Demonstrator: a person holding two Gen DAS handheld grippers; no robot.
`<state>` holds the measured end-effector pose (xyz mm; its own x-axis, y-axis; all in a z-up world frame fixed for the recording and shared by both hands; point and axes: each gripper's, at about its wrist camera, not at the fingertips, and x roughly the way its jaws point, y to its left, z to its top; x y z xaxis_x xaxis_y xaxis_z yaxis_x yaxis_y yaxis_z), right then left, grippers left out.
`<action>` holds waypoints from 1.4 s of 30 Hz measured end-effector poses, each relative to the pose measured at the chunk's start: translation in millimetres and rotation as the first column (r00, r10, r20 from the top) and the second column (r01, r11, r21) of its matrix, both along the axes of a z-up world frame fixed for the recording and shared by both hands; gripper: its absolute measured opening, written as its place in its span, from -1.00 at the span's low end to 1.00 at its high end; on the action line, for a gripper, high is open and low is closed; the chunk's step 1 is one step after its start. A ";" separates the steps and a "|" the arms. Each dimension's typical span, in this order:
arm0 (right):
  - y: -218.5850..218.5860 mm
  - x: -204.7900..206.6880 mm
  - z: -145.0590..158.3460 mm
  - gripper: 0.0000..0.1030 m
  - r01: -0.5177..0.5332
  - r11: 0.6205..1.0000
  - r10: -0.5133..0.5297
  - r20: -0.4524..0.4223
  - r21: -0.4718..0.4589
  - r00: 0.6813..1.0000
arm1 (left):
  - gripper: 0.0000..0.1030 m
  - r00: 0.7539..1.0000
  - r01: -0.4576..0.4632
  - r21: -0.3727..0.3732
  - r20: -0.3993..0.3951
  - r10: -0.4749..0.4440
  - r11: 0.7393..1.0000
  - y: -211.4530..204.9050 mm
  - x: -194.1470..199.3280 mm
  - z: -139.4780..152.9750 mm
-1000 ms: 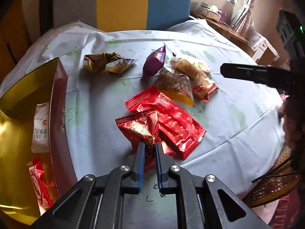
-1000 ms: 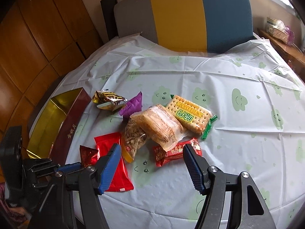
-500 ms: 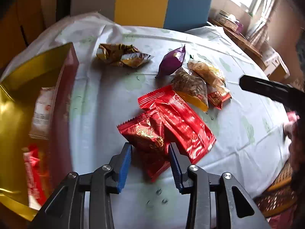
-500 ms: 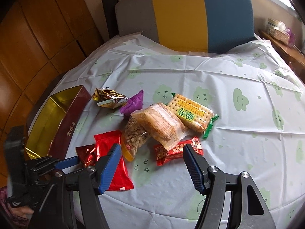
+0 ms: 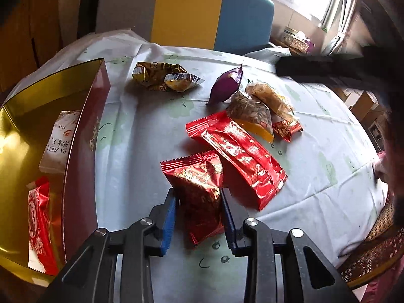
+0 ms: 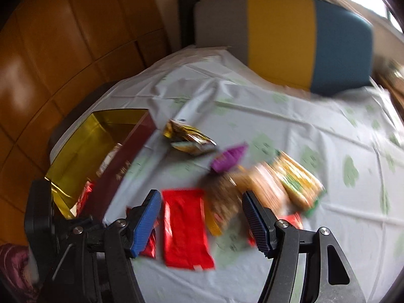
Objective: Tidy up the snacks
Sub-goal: 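Hold the red foil packet in left tool while right tool grasps the brown wafer bar, then drop the red foil packet into the gold tray with left tool while right tool holds wafer bar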
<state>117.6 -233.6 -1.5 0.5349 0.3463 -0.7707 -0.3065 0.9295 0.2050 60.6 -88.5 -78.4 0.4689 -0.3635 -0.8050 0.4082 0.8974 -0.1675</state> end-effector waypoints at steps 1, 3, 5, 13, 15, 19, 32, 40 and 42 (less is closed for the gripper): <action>7.8 8.5 -1.8 0.31 -0.020 1.000 0.020 -0.006 -0.013 1.000 | -0.35 1.000 0.002 -0.006 0.005 -0.001 1.000 -1.1 -0.1 0.1; 20.8 24.9 -5.1 0.31 -0.054 0.997 0.053 -0.014 -0.047 0.998 | -0.35 1.000 0.003 -0.013 0.007 -0.003 1.000 -1.2 0.0 -0.5; 36.6 45.4 -9.1 0.31 -0.096 0.991 0.094 -0.027 -0.092 0.995 | -0.35 1.000 0.003 -0.020 0.007 -0.003 1.000 -0.7 0.4 -0.3; 75.1 114.6 -33.4 0.51 -0.199 0.957 0.174 -0.131 -0.211 0.976 | -0.35 1.000 0.000 -0.057 0.007 0.001 0.998 6.6 -0.8 -2.4; 81.9 127.9 -41.8 0.51 -0.208 0.947 0.176 -0.149 -0.243 0.973 | -0.34 1.000 0.000 -0.062 0.007 0.001 0.998 7.8 -0.8 -3.0; 93.7 143.9 -67.4 0.04 -0.233 0.929 0.179 -0.202 -0.287 0.963 | -0.34 1.000 0.004 -0.061 0.016 -0.003 0.998 8.6 -1.5 -3.6; 71.2 73.6 -22.6 -0.49 -0.139 0.963 0.123 -0.082 -0.233 0.989 | -0.34 1.000 -0.003 -0.060 0.022 0.004 0.998 8.3 -3.1 -5.9; 23.4 -12.2 2.0 -0.49 -0.045 0.982 0.036 -0.053 -0.182 0.998 | -0.34 1.000 -0.007 -0.046 0.027 0.008 0.999 5.8 -4.8 -5.1; 10.2 -30.5 -1.7 -0.50 -0.020 0.983 0.007 -0.074 -0.180 0.997 | -0.34 0.999 -0.007 -0.037 0.031 0.008 0.999 4.8 -4.1 -5.1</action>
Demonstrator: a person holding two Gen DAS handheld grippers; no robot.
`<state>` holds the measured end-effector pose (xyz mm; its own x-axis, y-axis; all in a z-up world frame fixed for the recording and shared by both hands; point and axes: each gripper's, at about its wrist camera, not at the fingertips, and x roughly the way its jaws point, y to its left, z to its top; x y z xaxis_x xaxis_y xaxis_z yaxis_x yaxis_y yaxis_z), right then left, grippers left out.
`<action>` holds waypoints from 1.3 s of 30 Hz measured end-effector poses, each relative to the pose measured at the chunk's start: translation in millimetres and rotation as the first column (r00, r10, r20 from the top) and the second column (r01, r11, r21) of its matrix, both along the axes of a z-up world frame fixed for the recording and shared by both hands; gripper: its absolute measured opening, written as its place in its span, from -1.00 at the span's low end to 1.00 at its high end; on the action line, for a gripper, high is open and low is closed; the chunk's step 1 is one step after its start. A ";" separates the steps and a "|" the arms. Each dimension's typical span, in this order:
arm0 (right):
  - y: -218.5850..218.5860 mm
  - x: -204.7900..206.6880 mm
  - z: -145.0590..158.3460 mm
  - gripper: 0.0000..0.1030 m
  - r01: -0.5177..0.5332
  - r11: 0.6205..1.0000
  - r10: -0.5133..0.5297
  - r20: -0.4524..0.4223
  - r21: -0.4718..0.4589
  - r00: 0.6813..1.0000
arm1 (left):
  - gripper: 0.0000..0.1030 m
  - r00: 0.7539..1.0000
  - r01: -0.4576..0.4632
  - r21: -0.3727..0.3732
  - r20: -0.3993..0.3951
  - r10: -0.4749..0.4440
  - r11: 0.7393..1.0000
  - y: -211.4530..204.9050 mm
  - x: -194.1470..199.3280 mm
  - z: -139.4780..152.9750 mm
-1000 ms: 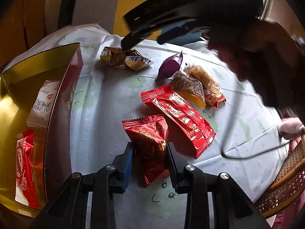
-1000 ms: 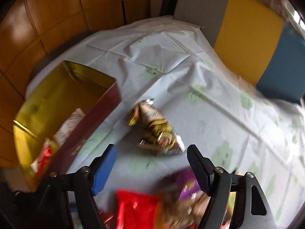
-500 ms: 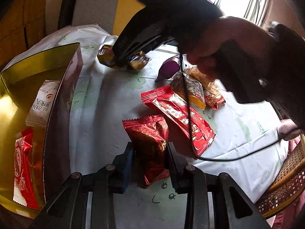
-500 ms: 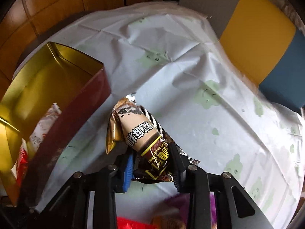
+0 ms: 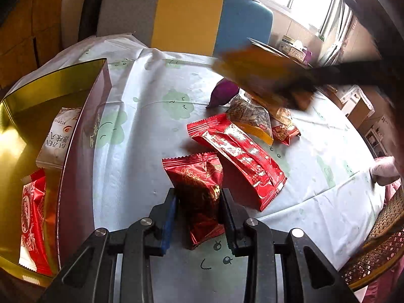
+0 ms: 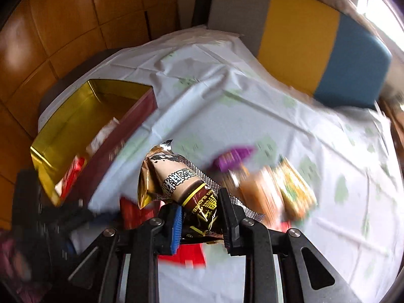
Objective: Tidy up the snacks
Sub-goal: 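Drop the red foil packet into the gold tray with left tool while right tool holds wafer bar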
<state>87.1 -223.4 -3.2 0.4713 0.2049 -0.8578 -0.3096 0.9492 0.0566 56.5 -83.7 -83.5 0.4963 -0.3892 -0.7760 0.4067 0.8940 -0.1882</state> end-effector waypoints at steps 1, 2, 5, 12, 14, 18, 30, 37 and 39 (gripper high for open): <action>-7.3 -9.5 -3.1 -0.50 0.020 1.000 -0.020 -0.010 -0.005 1.000 | -0.34 1.000 0.000 0.004 0.002 0.000 1.000 -0.3 0.3 0.5; -14.8 -16.0 -8.0 -0.50 0.036 0.999 -0.036 -0.025 -0.008 0.999 | -0.34 1.000 0.000 0.010 0.003 0.000 1.000 -1.4 0.2 0.8; -33.0 -30.9 -28.4 -0.49 0.109 0.994 -0.112 -0.088 -0.032 0.990 | -0.35 1.000 -0.001 0.023 0.000 0.001 1.000 -2.8 1.5 2.0; -52.8 -40.0 -69.2 -0.48 0.167 0.985 -0.172 -0.157 -0.044 0.972 | -0.37 1.000 0.010 0.037 0.022 -0.010 0.999 -3.4 -5.5 17.3; -56.4 -37.8 -68.3 -0.48 0.174 0.984 -0.176 -0.149 -0.027 0.973 | -0.37 0.999 0.009 0.019 0.037 -0.010 1.000 -0.2 -9.5 27.6; -54.9 -37.9 -68.5 -0.48 0.158 0.986 -0.163 -0.133 -0.046 0.978 | -0.37 0.998 -0.008 -0.035 0.059 0.010 0.999 15.0 -12.2 52.2; -44.9 -30.3 -75.0 -0.44 0.152 0.987 -0.159 -0.140 -0.058 0.977 | -0.37 0.961 -0.277 -0.082 -0.022 0.277 0.957 119.2 50.6 84.1; -42.2 -29.4 -76.3 -0.44 0.139 0.987 -0.148 -0.130 -0.074 0.980 | -0.37 0.932 -0.352 -0.037 -0.111 0.346 0.935 141.6 114.5 65.0; -42.1 -29.7 -76.6 -0.44 0.138 0.988 -0.147 -0.130 -0.075 0.981 | -0.37 0.926 -0.364 -0.032 -0.116 0.359 0.931 143.1 126.7 60.0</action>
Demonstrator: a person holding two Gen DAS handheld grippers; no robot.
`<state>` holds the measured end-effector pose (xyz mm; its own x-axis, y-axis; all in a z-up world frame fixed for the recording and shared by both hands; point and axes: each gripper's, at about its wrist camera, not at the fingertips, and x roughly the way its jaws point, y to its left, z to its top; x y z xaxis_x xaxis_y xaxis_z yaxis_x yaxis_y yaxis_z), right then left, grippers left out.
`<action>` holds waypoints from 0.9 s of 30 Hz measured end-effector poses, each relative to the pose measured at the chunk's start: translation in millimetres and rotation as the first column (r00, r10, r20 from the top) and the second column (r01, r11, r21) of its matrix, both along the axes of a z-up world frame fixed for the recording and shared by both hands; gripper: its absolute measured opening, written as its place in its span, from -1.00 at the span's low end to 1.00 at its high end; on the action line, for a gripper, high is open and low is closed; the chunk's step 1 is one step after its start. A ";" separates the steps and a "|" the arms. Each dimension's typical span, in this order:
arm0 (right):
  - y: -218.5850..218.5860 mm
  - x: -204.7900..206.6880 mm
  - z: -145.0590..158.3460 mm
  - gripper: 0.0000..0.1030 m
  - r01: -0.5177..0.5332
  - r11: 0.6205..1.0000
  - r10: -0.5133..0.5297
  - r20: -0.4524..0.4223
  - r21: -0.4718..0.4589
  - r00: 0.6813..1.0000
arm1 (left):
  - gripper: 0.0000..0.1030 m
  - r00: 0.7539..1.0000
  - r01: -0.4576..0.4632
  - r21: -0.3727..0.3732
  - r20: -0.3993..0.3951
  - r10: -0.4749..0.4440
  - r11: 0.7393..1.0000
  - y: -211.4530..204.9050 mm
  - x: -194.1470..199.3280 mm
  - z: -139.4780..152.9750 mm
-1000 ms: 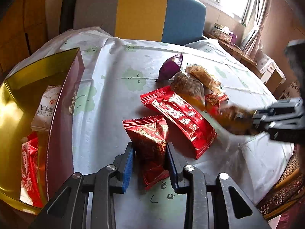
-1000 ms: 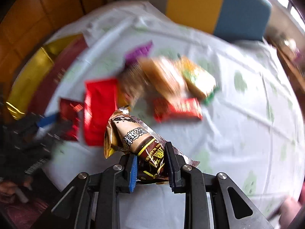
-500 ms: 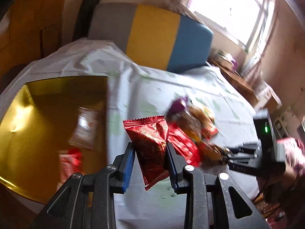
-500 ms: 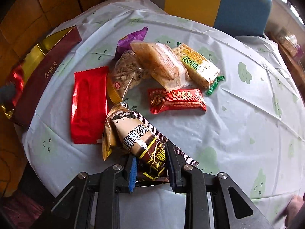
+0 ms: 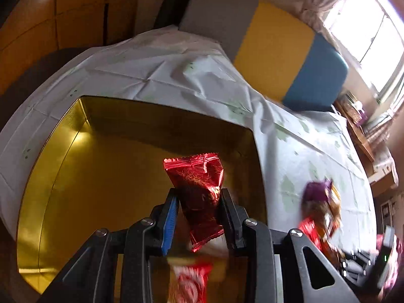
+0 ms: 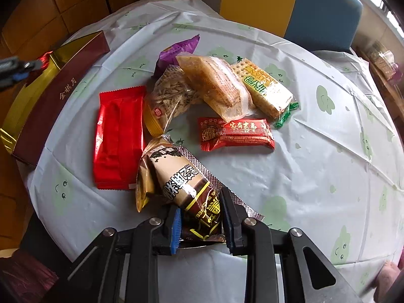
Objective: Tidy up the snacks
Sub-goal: 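Drop the red foil packet into the gold tray with left tool while right tool holds wafer bar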
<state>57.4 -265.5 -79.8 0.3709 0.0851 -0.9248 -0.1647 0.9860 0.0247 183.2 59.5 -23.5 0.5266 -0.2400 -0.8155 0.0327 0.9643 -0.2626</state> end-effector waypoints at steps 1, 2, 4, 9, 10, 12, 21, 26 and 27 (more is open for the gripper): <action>0.1 -0.1 0.1 -0.44 0.001 1.000 -0.001 0.000 0.001 1.000 | -0.36 1.000 -0.003 0.013 0.000 0.003 1.000 -1.4 9.1 -2.3; -0.1 -0.3 0.0 -0.44 0.001 1.000 -0.001 -0.001 0.003 1.000 | -0.36 1.000 -0.005 0.023 0.000 0.005 1.000 -2.9 14.9 -4.0; 0.0 -0.4 -0.3 -0.44 0.000 1.000 0.000 -0.001 0.003 1.000 | -0.36 1.000 0.004 0.044 0.000 -0.004 0.999 -8.9 28.9 -8.5; -0.3 -0.2 -0.3 -0.44 0.000 1.000 0.000 -0.001 0.003 1.000 | -0.28 1.000 0.007 0.087 -0.021 -0.005 0.996 -11.5 51.0 -21.8; -0.3 -0.2 -0.2 -0.44 0.000 1.000 0.000 -0.001 0.002 1.000 | -0.26 1.000 0.004 0.093 -0.024 -0.002 0.996 -11.3 51.6 -22.5; -0.2 -0.1 -0.4 -0.44 -0.002 1.000 0.002 0.000 -0.001 1.000 | -0.24 1.000 -0.003 0.104 -0.022 0.005 0.995 -12.0 51.7 -24.5; 1.5 -0.3 -1.0 -0.44 -0.008 1.000 0.008 0.005 -0.012 1.000 | -0.21 0.997 -0.073 0.125 0.026 0.070 0.990 -4.4 5.1 -10.0; 3.5 -1.3 -1.4 -0.45 -0.011 1.000 0.011 0.011 -0.021 1.000 | -0.21 0.991 -0.094 0.131 0.104 0.081 0.987 -3.1 -38.4 8.8; 3.9 -1.4 -1.5 -0.45 -0.013 1.000 0.013 0.013 -0.026 1.000 | -0.21 0.990 -0.097 0.133 0.117 0.082 0.986 -3.0 -47.5 11.9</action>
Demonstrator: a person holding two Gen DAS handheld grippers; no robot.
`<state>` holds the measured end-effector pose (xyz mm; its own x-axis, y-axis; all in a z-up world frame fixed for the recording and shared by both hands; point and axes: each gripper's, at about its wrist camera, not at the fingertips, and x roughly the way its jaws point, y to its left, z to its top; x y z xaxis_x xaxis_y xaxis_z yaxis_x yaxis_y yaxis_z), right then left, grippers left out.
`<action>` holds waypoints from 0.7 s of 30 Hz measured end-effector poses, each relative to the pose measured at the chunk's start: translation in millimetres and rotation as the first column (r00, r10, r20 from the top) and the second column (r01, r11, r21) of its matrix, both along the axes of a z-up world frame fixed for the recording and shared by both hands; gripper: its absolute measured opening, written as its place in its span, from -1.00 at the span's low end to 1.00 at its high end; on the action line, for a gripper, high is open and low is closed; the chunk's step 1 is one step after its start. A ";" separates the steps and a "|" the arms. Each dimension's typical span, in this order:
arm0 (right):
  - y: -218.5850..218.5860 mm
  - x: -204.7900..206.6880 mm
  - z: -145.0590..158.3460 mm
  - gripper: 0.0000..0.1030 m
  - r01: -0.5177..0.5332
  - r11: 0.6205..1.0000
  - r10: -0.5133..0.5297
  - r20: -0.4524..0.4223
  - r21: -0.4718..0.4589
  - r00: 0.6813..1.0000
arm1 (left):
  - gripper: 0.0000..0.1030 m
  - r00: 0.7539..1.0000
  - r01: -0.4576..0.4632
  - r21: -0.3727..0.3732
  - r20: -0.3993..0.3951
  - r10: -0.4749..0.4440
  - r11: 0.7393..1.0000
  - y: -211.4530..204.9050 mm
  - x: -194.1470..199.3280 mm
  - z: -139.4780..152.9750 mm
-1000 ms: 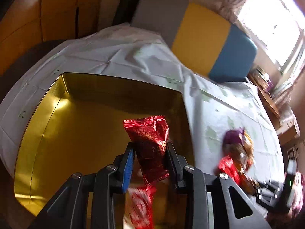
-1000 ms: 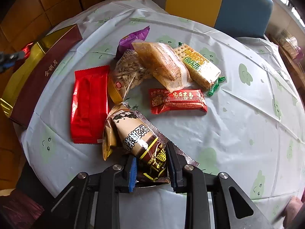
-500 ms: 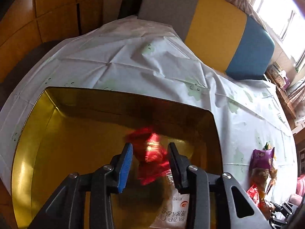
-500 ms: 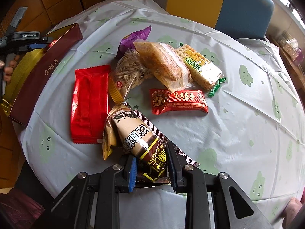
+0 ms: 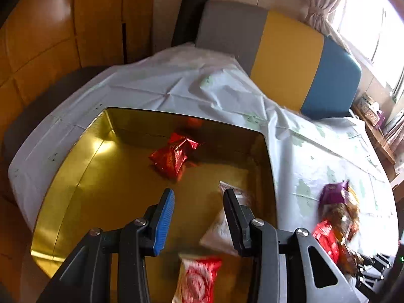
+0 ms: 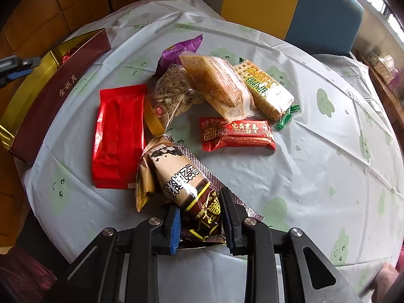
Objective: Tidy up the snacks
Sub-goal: 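Drop the red foil packet into the gold tray with left tool while right tool holds wafer bar, then carry the brown wafer bar into the gold tray and open the right tool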
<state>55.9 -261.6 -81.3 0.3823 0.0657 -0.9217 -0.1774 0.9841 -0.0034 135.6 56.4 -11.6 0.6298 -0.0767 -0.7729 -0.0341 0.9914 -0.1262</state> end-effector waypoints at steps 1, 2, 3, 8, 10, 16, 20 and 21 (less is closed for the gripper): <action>0.5 -0.2 -0.1 -0.45 0.000 1.000 0.000 0.003 -0.004 1.000 | -0.21 1.000 -0.001 0.004 0.007 0.001 1.000 0.1 -4.3 2.0; 1.3 -0.9 0.0 -0.46 0.000 1.000 0.001 0.005 -0.007 1.000 | -0.21 1.000 -0.003 0.007 0.020 0.003 1.000 0.4 -12.0 5.1; 2.2 -1.5 0.1 -0.46 -0.004 1.000 0.004 0.008 -0.013 1.000 | -0.21 1.000 -0.002 0.007 0.031 0.002 1.000 0.7 -19.3 7.5; 3.7 -2.5 -0.4 -0.46 -0.008 1.000 0.009 0.013 -0.021 1.000 | -0.21 0.999 0.002 0.021 0.050 -0.003 1.000 -0.4 -45.5 11.3; 4.4 -3.1 -0.6 -0.46 -0.010 1.000 0.010 0.016 -0.026 1.000 | -0.21 0.998 0.005 0.022 0.055 -0.006 1.000 0.1 -52.3 11.9; 4.2 -3.3 -0.3 -0.47 -0.009 1.000 0.009 0.022 -0.030 1.000 | -0.21 0.998 0.008 0.026 0.065 -0.009 1.000 1.6 -70.6 13.6; 2.1 -4.0 0.4 -0.47 -0.005 1.000 0.005 0.024 -0.026 1.000 | -0.21 0.998 0.013 0.023 0.064 -0.014 1.000 3.3 -78.2 12.6; 0.9 -3.8 0.7 -0.48 0.001 1.000 0.000 0.023 -0.020 1.000 | -0.21 0.998 0.012 0.021 0.061 -0.013 1.000 3.6 -79.3 12.1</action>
